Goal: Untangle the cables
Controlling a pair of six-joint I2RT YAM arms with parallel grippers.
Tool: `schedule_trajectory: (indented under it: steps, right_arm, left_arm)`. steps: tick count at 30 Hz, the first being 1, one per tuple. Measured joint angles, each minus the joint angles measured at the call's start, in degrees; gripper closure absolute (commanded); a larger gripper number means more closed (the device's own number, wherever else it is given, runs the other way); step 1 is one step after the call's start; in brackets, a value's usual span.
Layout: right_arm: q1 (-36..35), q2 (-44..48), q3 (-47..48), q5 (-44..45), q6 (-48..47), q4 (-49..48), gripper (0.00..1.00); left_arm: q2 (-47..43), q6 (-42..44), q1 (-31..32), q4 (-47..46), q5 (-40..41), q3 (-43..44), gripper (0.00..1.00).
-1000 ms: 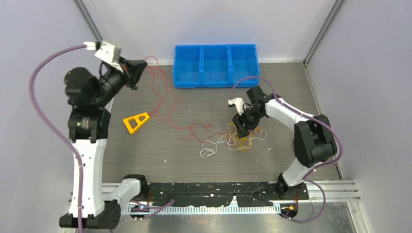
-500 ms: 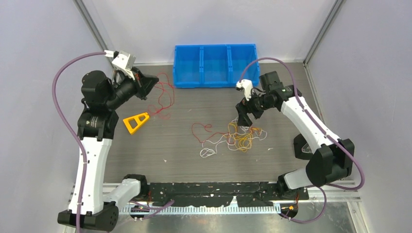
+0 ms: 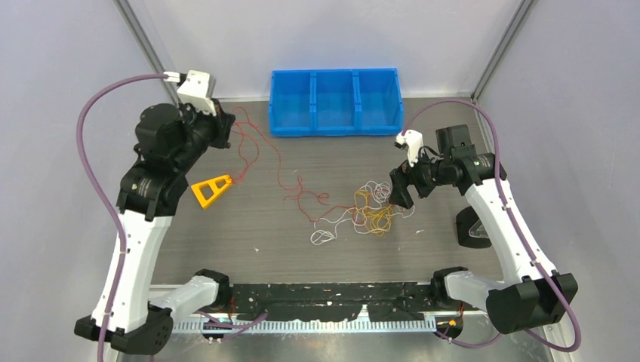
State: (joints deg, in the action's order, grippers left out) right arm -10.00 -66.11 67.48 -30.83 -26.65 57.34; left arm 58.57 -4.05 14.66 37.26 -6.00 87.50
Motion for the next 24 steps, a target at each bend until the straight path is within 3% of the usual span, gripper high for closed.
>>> schedule_trajectory:
  steps: [4,10,19,24]
  right_arm:
    - [0.00,0.07,0.13,0.15,-0.42,1.09,0.05]
    - [0.00,-1.27,1.40,0.72,-0.76,0.46,0.05]
    - [0.00,-7.26,7.19,2.34,-0.42,-0.70,0.05]
    - [0.26,-11.06,8.85,4.85,-1.27,-1.07,0.05]
  left_arm:
    - [3.61,0.00,4.72,-1.01,9.42,0.00,1.00]
    - [14.49,-0.04,6.40,-5.88,19.98,4.44,1.00]
    - [41.83,4.87,7.50,-18.27,33.33,29.79,1.00]
    - [57.29,6.08,7.58,-26.77,35.36,42.25,1.00]
